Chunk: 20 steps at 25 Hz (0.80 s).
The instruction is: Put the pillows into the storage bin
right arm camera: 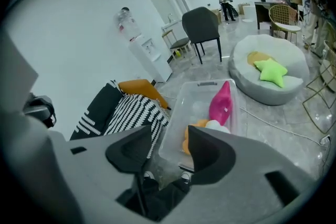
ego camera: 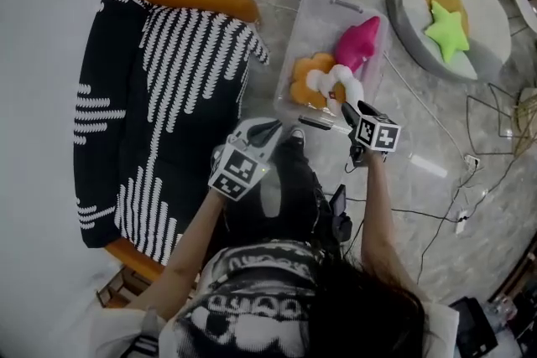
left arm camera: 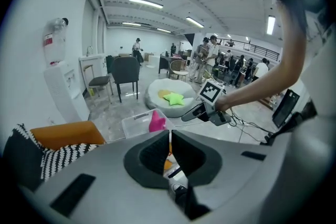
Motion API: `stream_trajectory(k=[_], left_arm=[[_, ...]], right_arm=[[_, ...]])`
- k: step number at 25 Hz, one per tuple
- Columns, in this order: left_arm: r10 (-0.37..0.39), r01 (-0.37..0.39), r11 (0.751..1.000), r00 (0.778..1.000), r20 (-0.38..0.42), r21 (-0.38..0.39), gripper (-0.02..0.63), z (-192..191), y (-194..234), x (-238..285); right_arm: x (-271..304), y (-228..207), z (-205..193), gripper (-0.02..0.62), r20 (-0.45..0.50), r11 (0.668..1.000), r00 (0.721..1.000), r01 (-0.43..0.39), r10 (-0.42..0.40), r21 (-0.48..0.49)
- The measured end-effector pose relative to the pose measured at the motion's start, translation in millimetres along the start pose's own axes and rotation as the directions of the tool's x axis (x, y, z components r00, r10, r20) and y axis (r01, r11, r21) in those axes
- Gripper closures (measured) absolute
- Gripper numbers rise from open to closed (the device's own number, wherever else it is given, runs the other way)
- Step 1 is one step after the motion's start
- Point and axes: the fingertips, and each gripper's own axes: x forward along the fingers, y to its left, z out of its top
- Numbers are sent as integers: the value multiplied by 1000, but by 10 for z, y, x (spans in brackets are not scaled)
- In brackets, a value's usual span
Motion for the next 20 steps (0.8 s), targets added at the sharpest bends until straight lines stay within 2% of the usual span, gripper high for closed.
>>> stream_trajectory(k=[6, 13, 16, 20], left_arm=[[55, -55, 997, 998, 8, -61, 592, -128, 16, -133], [142, -135, 981, 989, 42, -140, 592, -381, 71, -544], [213, -201, 961, 976, 45, -188, 592, -620, 148, -889], [322, -296, 917, 945, 57, -269, 592, -1019, 150, -1467]], right_arm=[[15, 390, -86, 393, 6, 991, 997, -79, 80, -112], [73, 1058, -197, 393, -50, 945, 985, -172, 164, -279], [108, 1472, -267, 393, -85, 911, 976, -219, 202, -348], [107, 2094, -475, 393, -137, 850, 958, -288, 253, -441]])
